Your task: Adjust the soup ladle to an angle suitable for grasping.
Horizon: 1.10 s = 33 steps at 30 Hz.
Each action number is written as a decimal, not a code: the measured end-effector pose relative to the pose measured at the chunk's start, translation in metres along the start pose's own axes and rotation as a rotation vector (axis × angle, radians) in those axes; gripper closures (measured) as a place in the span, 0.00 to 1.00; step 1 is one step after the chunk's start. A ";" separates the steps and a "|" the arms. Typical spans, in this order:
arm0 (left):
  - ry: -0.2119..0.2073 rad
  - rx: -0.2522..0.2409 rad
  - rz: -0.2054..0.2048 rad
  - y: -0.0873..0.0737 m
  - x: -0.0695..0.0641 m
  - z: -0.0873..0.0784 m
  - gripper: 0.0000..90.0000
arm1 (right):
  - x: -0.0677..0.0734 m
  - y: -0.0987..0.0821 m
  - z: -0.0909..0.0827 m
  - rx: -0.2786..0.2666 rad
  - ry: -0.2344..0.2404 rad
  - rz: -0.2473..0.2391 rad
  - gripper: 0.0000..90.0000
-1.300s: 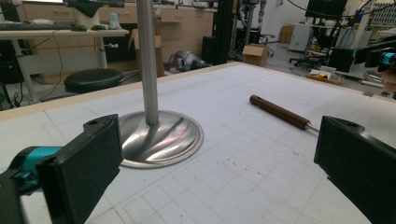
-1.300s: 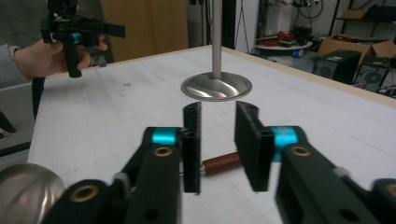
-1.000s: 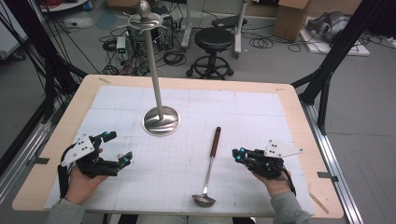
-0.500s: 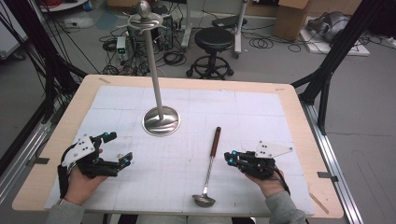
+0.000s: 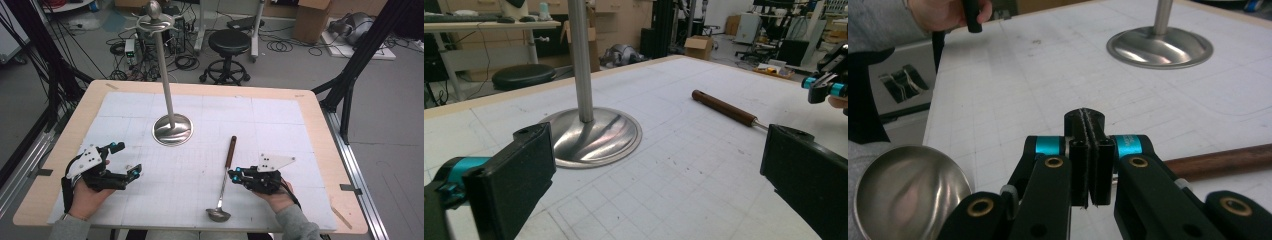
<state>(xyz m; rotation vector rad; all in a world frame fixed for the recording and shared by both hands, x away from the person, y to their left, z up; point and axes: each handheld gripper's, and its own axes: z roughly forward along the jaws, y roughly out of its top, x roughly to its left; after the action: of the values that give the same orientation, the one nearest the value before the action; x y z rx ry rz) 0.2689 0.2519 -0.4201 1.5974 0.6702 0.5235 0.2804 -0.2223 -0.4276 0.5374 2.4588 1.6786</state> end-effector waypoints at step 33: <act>0.004 0.015 0.019 -0.001 -0.001 0.000 0.02 | 0.015 -0.004 0.049 0.231 0.095 -0.037 1.00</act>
<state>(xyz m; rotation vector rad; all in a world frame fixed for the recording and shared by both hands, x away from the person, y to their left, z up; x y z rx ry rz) 0.2675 0.2513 -0.4208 1.6186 0.6640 0.5367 0.2792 -0.1755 -0.4484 0.4415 2.7321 1.4476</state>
